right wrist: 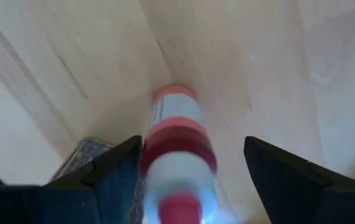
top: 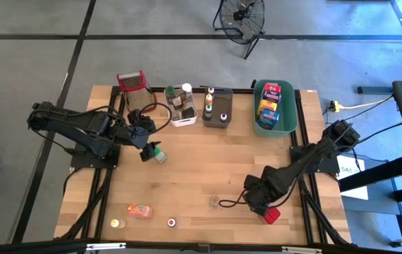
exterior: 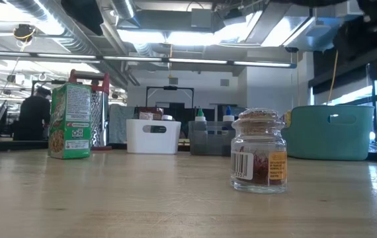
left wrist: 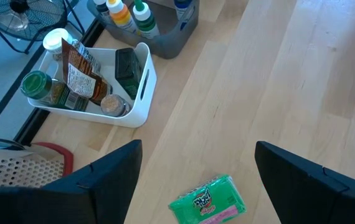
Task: Pick & Place Kitchen Items
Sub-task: Put the pink coloring bottle into the black transparent bin
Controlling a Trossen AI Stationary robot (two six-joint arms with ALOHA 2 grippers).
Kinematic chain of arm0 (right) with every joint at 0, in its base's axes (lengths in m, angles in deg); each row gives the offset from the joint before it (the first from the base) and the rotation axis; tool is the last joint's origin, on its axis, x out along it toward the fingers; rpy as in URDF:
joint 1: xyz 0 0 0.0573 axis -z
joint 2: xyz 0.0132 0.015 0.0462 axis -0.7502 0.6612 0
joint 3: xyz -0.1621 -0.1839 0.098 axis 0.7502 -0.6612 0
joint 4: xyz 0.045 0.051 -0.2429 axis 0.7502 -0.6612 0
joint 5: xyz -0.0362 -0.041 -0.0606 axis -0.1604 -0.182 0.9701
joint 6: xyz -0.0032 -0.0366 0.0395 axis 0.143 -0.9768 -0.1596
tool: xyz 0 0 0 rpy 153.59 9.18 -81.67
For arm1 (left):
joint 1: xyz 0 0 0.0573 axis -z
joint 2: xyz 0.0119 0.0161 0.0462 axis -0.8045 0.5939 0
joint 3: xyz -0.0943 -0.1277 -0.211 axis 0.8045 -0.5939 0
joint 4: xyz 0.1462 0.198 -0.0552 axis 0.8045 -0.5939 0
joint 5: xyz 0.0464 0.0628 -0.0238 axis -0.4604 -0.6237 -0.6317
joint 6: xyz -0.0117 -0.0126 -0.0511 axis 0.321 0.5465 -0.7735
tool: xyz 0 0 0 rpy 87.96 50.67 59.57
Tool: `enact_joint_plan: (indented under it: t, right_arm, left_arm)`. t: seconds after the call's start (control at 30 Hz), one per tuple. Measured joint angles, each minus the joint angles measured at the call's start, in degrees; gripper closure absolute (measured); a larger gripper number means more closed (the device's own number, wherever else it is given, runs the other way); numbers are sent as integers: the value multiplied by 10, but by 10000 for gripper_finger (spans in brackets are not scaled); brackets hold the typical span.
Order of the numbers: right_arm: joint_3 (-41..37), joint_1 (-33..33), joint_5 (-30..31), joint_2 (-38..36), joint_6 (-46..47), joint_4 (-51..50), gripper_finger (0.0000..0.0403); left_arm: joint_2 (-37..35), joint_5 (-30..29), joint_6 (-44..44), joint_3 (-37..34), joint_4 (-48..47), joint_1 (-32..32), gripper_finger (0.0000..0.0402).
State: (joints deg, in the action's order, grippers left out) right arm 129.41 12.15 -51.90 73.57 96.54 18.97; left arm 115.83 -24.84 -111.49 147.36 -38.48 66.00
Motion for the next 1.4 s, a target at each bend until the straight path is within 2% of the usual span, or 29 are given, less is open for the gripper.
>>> enact_joint_plan:
  t: [0.1, 0.3, 0.43, 0.67, 0.8, 0.93, 1.07, 1.27, 1.4]
  right_arm:
    - [-24, 3, 0, 0, -9, 34, 117]
    - [-33, 5, -4, -1, -20, 41, 128]
    - [-34, 6, -4, -1, -33, 45, 168]
    - [-37, 16, 7, 2, -45, 54, 268]
    - [-25, 29, 15, 2, -69, 44, 269]
    - [18, 52, 18, 2, -118, 6, 269]
    - [94, 96, 59, 2, -207, -62, 269]
    - [229, 213, 123, 1, -383, -122, 269]
    - [303, 300, 127, 1, -488, -121, 269]
  left_arm:
    - [0, 0, 0, 0, 0, 0, 93]
    - [0, 0, 0, 0, 0, 0, 93]
    - [0, 0, 0, 0, 0, 0, 93]
    - [0, 0, 0, 0, 0, 0, 93]
    - [0, 0, 0, 0, 0, 0, 93]
    - [0, 0, 0, 0, 0, 0, 93]
    - [0, 0, 0, 0, 0, 0, 93]
    - [0, 0, 0, 0, 0, 0, 93]
    - [0, 0, 0, 0, 0, 0, 93]
